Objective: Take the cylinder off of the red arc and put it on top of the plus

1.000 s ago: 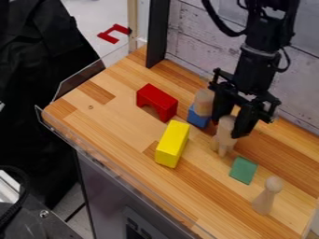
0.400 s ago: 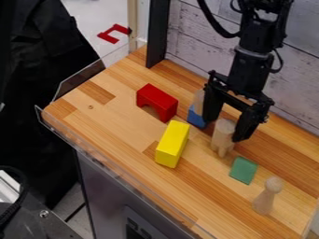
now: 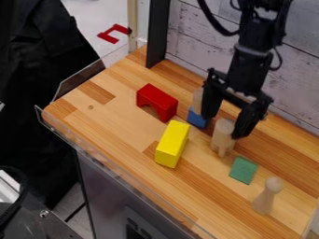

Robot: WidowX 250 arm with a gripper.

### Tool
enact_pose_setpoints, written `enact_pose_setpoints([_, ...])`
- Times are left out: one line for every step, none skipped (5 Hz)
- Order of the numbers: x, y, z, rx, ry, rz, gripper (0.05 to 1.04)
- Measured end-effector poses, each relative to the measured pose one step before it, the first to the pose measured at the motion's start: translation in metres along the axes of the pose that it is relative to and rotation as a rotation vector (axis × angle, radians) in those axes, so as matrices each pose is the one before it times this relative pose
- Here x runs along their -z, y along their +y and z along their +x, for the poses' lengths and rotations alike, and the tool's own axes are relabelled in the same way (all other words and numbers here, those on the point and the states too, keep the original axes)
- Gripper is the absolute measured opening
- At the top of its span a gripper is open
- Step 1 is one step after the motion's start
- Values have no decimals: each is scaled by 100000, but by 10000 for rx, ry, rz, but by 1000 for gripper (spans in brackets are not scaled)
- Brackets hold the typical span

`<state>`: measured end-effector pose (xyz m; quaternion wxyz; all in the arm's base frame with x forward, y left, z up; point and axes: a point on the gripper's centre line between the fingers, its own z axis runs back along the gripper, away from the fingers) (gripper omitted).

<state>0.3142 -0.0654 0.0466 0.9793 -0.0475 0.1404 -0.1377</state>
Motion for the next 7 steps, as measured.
enact_pose_setpoints([-3150, 76, 349, 149, -563, 332, 1000])
enact_pose_setpoints([-1760, 509, 41, 48, -223, 108, 1000])
enact_pose_setpoints([-927, 1749, -440, -424, -255, 40, 1000])
enact_pose_setpoints([-926, 1484, -382, -404, -314, 28, 1000])
enact_pose_setpoints([-379, 2423, -947, -762, -265, 155, 1000])
enact_pose_setpoints([-442, 2498, -865, -944, -331, 430, 1000])
enact_pose_setpoints([944, 747, -612, -708, 53, 455, 1000])
